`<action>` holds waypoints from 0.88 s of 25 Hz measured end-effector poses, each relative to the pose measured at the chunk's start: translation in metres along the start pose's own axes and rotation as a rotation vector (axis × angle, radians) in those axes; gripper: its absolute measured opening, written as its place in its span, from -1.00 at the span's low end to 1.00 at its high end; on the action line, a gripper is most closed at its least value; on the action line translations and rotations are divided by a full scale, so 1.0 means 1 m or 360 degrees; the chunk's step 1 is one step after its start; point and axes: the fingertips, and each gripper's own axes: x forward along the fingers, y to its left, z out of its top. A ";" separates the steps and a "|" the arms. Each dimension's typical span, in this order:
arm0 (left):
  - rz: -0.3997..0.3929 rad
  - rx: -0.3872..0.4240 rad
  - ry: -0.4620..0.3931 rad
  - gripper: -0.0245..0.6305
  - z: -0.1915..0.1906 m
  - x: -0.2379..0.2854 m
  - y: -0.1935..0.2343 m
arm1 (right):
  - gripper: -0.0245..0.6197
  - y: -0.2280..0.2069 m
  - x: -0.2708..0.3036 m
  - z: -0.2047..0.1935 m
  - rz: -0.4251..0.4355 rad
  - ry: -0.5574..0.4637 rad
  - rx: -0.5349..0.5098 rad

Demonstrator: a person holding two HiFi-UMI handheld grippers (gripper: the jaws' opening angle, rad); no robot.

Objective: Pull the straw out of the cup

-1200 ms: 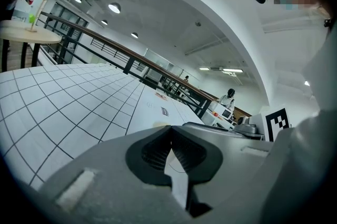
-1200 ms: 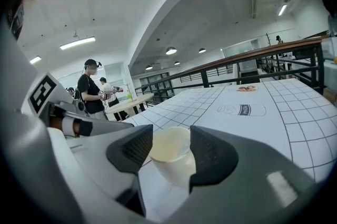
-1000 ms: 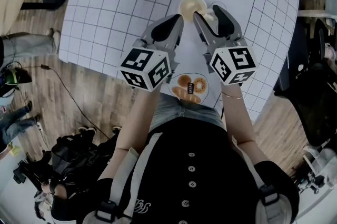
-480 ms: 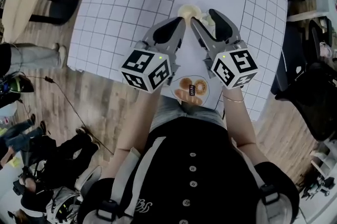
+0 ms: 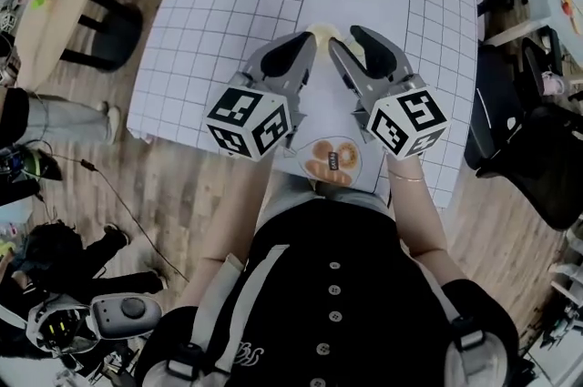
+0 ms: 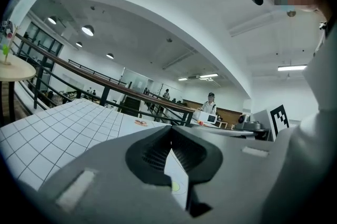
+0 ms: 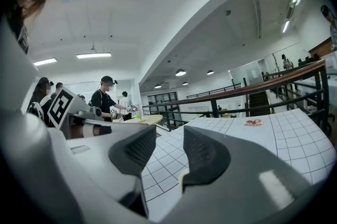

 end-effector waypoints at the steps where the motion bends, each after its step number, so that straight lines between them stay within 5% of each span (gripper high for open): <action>1: -0.0009 0.0011 -0.0005 -0.93 0.003 -0.001 -0.002 | -0.48 0.001 -0.003 0.004 -0.0014 -0.0016 -0.0022; 9: -0.0041 0.0090 -0.0029 -0.93 0.013 -0.014 -0.020 | -0.61 0.014 -0.023 0.026 -0.0026 -0.0109 -0.0061; 16: -0.0072 0.0132 -0.0037 -0.93 0.011 -0.020 -0.037 | -0.93 0.025 -0.035 0.032 -0.0034 -0.0162 -0.0049; 22: -0.0086 0.0122 -0.0058 -0.93 0.009 -0.025 -0.042 | -0.93 0.029 -0.043 0.034 -0.0051 -0.0208 -0.0033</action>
